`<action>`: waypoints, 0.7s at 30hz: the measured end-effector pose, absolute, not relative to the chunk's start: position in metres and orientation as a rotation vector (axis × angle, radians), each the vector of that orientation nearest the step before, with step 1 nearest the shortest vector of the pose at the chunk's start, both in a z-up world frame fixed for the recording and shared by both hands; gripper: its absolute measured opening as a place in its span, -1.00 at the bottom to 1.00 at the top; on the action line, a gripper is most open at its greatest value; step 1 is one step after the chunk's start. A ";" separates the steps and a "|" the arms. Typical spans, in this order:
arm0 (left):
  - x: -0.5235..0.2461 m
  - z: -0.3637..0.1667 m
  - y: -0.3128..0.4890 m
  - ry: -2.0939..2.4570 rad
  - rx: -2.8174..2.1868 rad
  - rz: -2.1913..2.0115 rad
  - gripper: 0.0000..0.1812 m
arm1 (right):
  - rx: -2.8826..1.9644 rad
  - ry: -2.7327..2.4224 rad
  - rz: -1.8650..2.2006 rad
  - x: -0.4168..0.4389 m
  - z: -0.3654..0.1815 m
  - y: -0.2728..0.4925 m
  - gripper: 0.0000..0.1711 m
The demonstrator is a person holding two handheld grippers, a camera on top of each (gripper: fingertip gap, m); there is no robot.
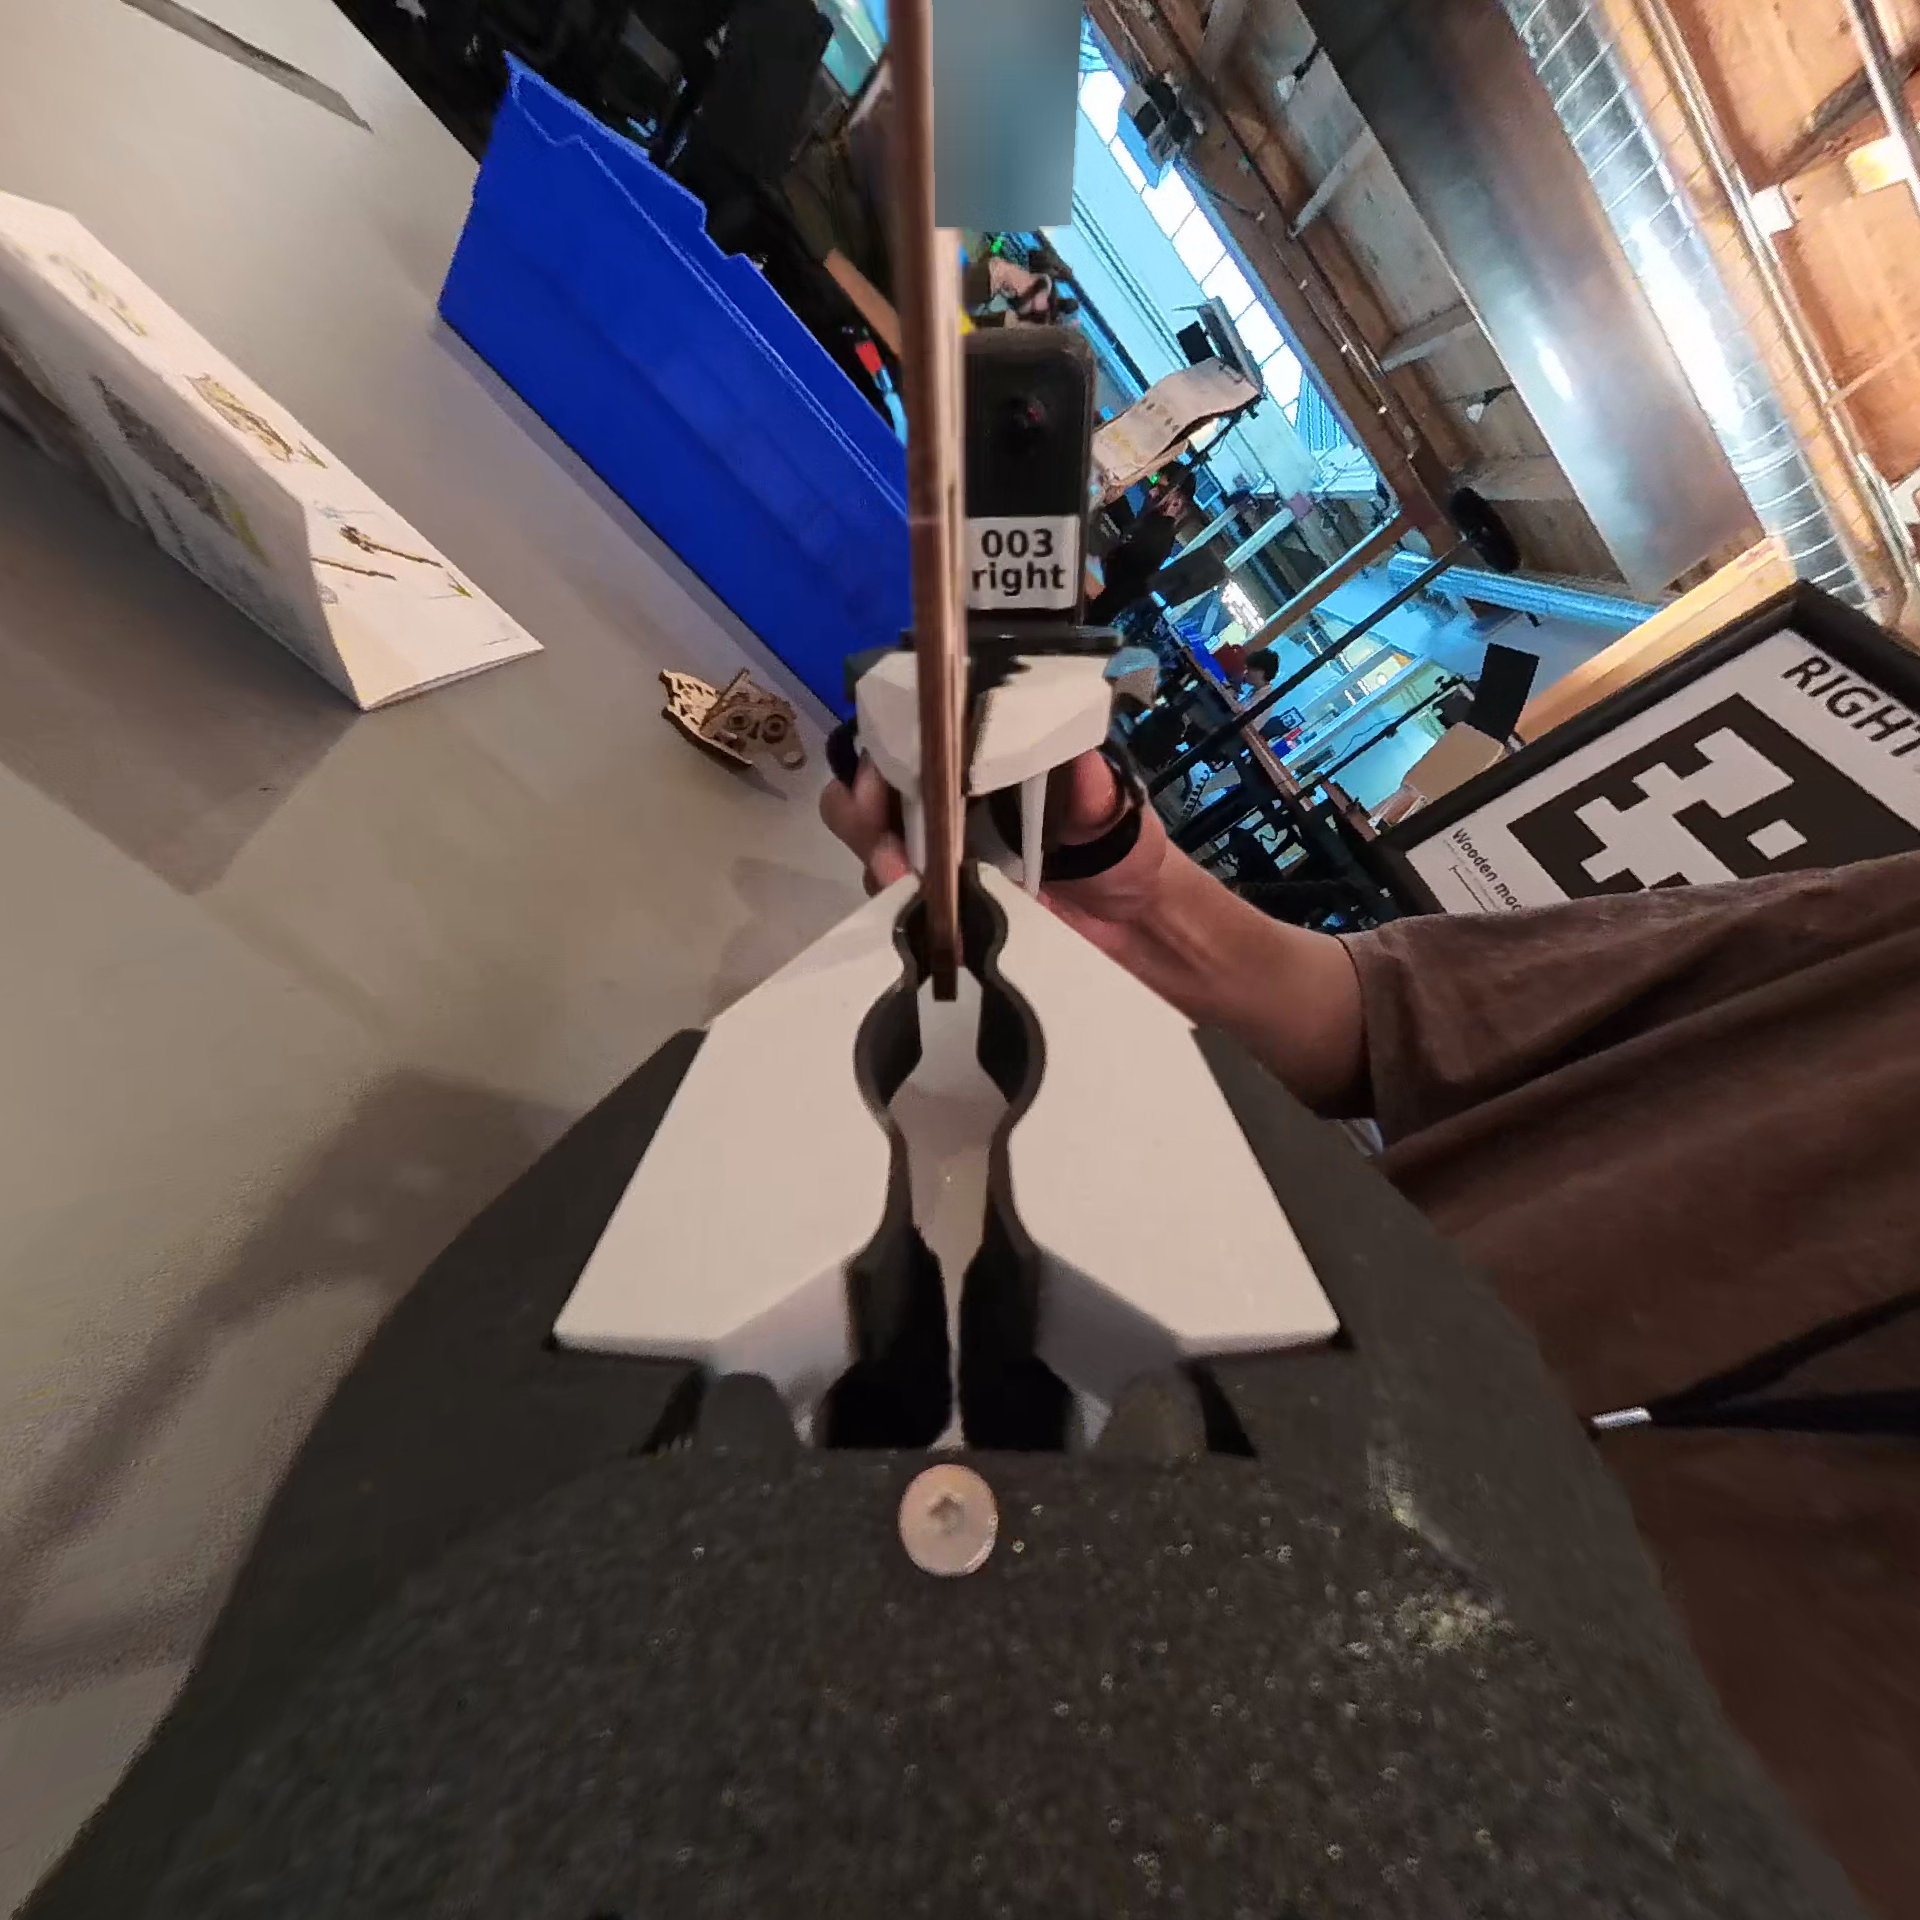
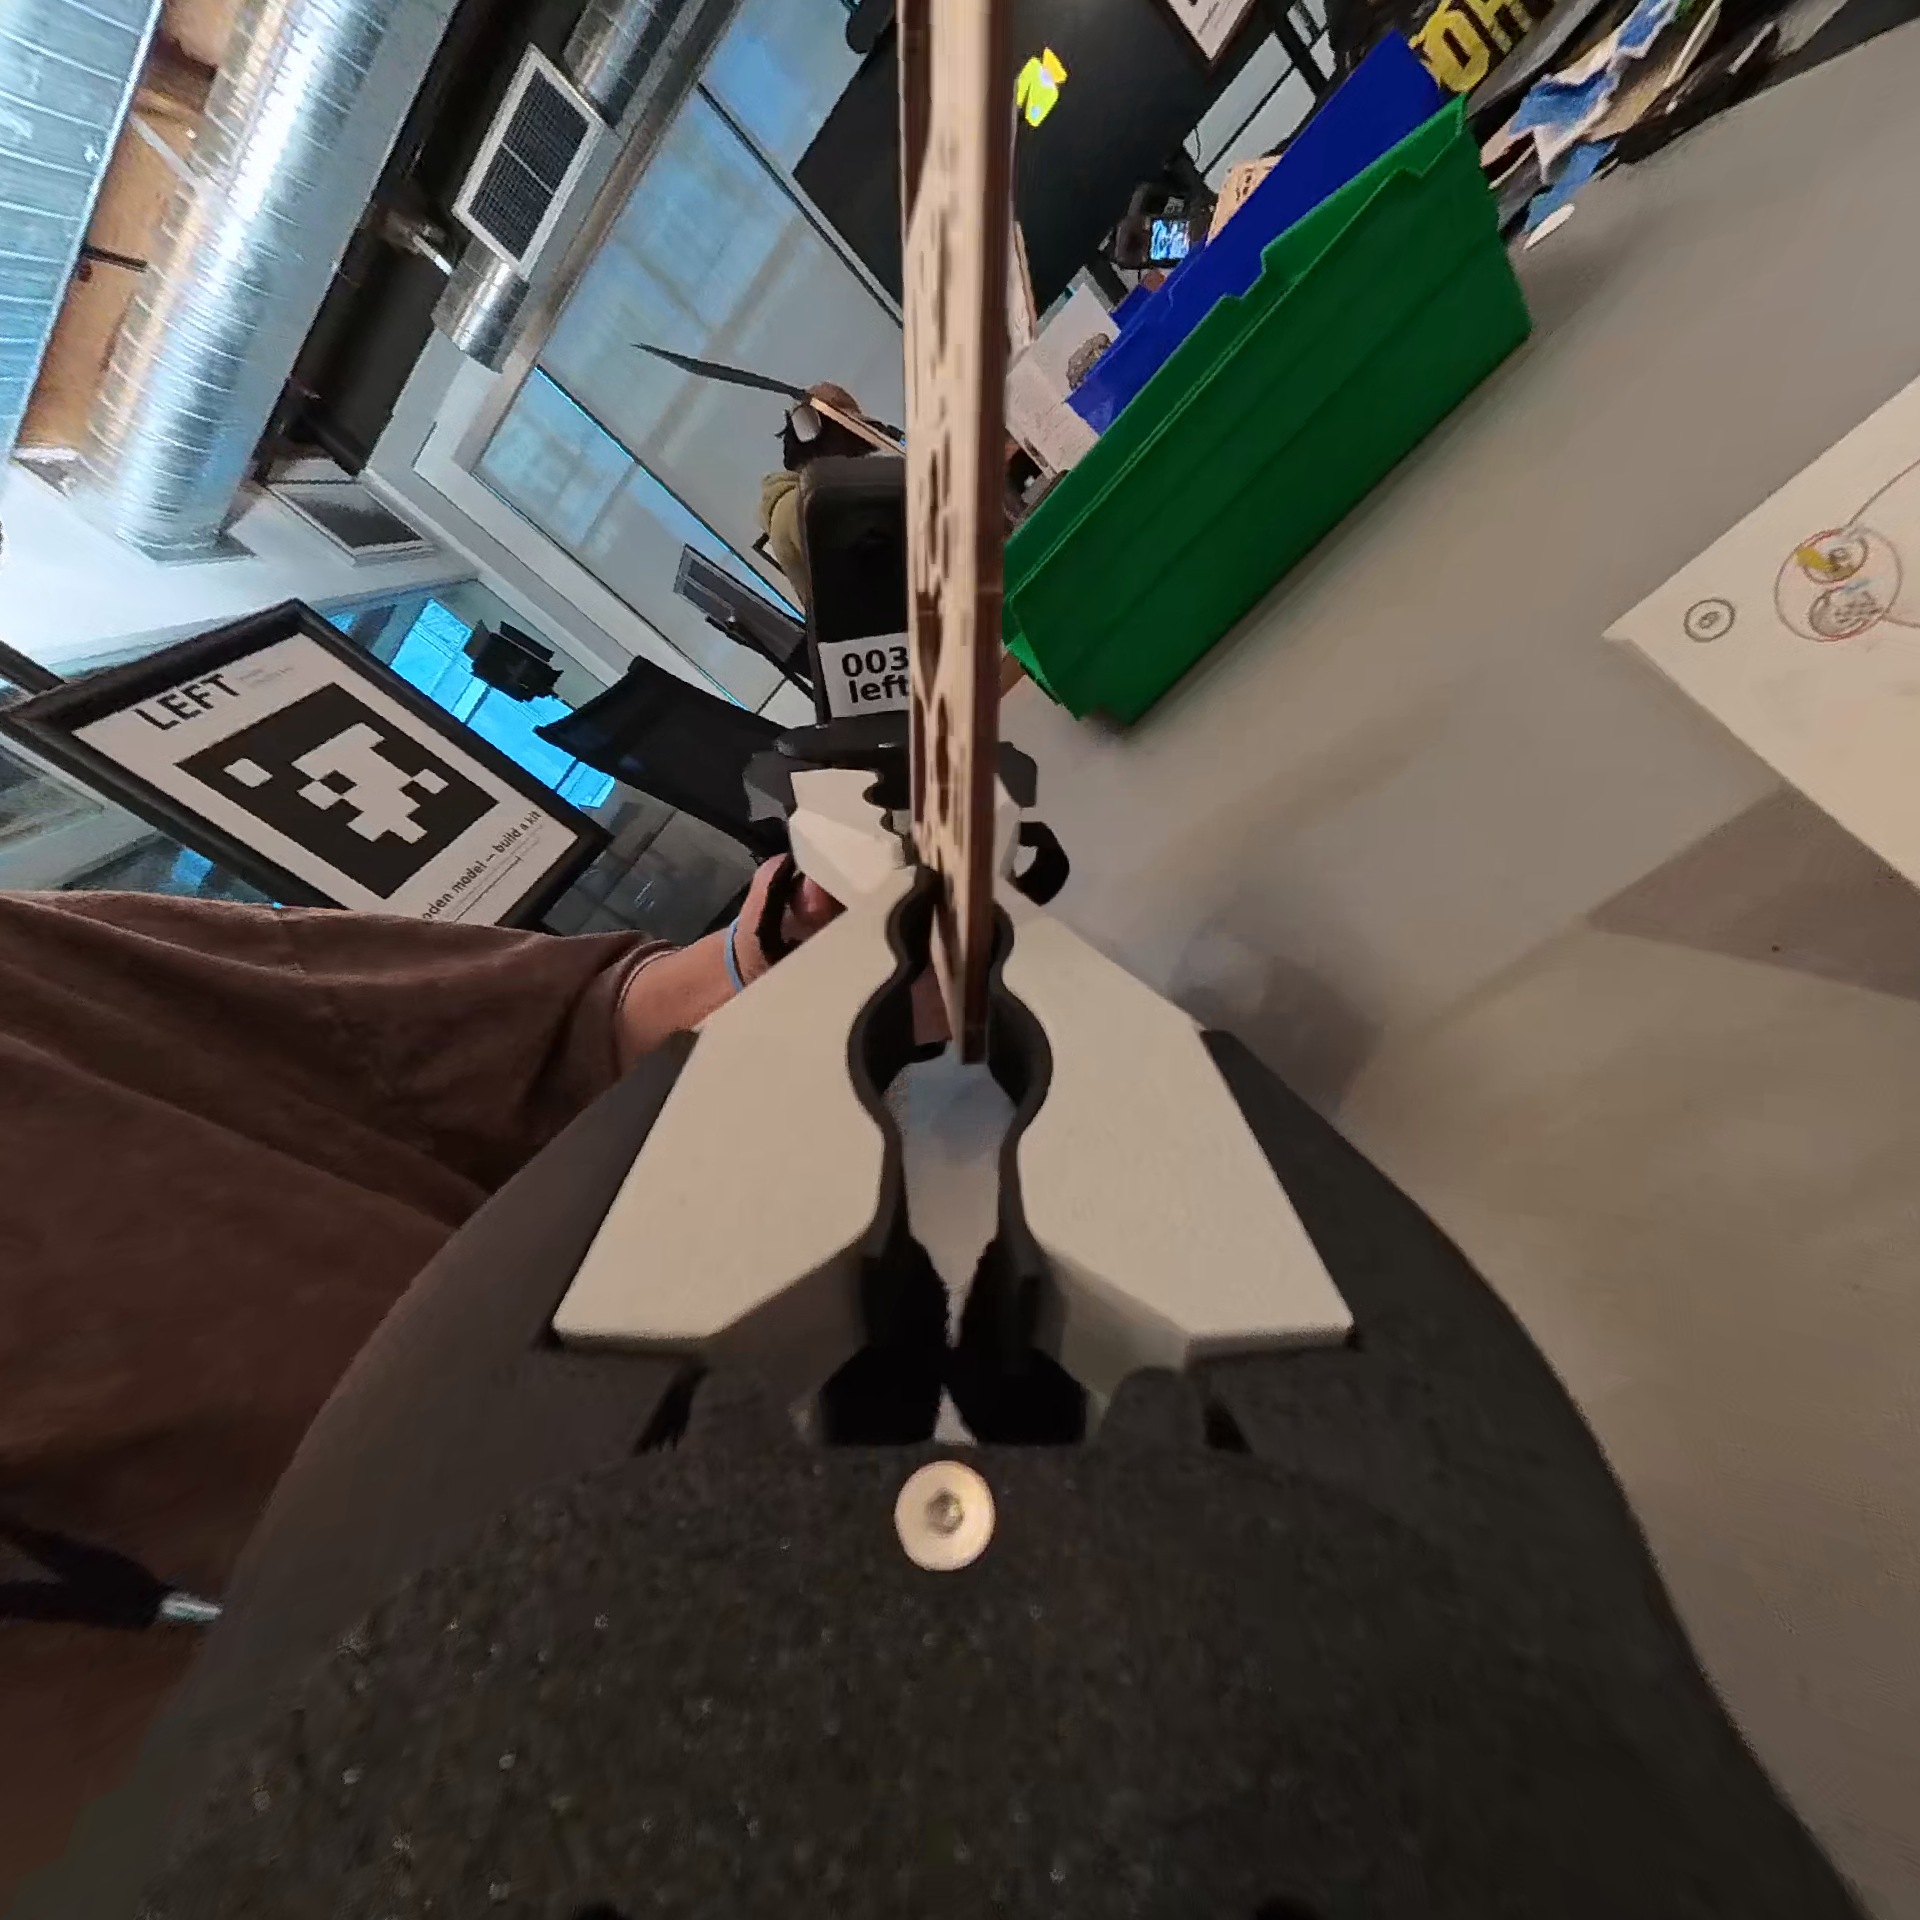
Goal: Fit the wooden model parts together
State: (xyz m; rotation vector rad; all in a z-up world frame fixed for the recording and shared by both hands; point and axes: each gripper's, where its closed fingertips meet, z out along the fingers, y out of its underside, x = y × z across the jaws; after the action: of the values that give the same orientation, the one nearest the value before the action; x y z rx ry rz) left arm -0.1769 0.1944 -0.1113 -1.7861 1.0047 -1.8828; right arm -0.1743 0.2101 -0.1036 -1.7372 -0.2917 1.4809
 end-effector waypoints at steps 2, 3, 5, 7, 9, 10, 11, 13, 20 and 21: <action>-0.179 -0.113 0.194 1.019 -1.796 -1.878 -0.99 | -1.748 -0.343 1.417 -0.177 -0.106 0.210 -0.89; -0.179 -0.115 0.193 1.024 -1.810 -1.884 -0.99 | -1.762 -0.366 1.389 -0.179 -0.107 0.210 -0.79; -0.181 -0.116 0.194 0.997 -1.814 -1.936 -0.99 | -1.772 -0.368 1.367 -0.181 -0.107 0.212 -0.84; -0.182 -0.116 0.195 0.988 -1.811 -1.951 -0.99 | -1.786 -0.375 1.342 -0.181 -0.109 0.215 -0.90; -0.182 -0.117 0.196 0.994 -1.816 -1.935 -0.99 | -1.801 -0.382 1.321 -0.181 -0.111 0.216 -0.87; -0.182 -0.118 0.196 0.993 -1.821 -1.933 -0.99 | -1.806 -0.380 1.316 -0.181 -0.112 0.216 -0.84; -0.181 -0.118 0.195 0.994 -1.827 -1.934 -0.99 | -1.808 -0.384 1.311 -0.181 -0.113 0.216 -0.84; -0.181 -0.121 0.195 0.994 -1.837 -1.926 -0.99 | -1.827 -0.383 1.292 -0.180 -0.116 0.217 -0.84; -0.178 -0.127 0.198 0.993 -1.865 -1.836 -0.99 | -1.887 -0.360 1.232 -0.177 -0.124 0.220 -0.82; -0.179 -0.127 0.198 0.995 -1.862 -1.819 -0.99 | -1.893 -0.365 1.217 -0.177 -0.124 0.219 -0.81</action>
State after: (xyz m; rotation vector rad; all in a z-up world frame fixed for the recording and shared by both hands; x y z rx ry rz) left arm -0.1786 0.1981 -0.1267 -1.8623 0.9952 -1.8192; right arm -0.1774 0.2191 -0.1245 -1.8925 -0.3651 1.2170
